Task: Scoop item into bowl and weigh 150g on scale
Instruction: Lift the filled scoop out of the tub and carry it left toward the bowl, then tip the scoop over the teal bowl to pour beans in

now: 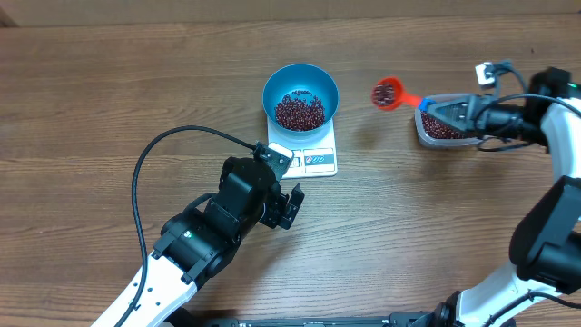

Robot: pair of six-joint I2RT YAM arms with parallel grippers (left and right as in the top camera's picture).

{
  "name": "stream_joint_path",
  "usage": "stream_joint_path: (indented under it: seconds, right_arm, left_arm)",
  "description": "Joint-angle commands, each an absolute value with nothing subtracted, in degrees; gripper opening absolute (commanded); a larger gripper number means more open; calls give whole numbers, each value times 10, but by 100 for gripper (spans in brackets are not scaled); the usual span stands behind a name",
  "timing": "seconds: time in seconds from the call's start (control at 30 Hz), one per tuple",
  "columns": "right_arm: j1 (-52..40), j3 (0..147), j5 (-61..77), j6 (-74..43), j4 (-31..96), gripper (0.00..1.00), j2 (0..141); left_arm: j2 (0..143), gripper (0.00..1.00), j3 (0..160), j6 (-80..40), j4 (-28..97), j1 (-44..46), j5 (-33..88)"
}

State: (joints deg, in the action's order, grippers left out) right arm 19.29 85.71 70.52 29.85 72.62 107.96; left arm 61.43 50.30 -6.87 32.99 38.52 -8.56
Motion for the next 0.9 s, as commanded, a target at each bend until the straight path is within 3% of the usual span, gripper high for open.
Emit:
stream_joint_path:
  seconds: [0.0,0.6,0.87]
  right_arm:
    - [162,855,732,305,721,4,1084]
    - [35,855,726,301,565,4,1084]
    - [-1,855,628,300,498,4,1084]
  left_arm:
    - [618,100,503,-60,330,383,-79]
    - [618,100,503,-60,330,383,-79]
    - [618,100,503,-60,330,383,-79]
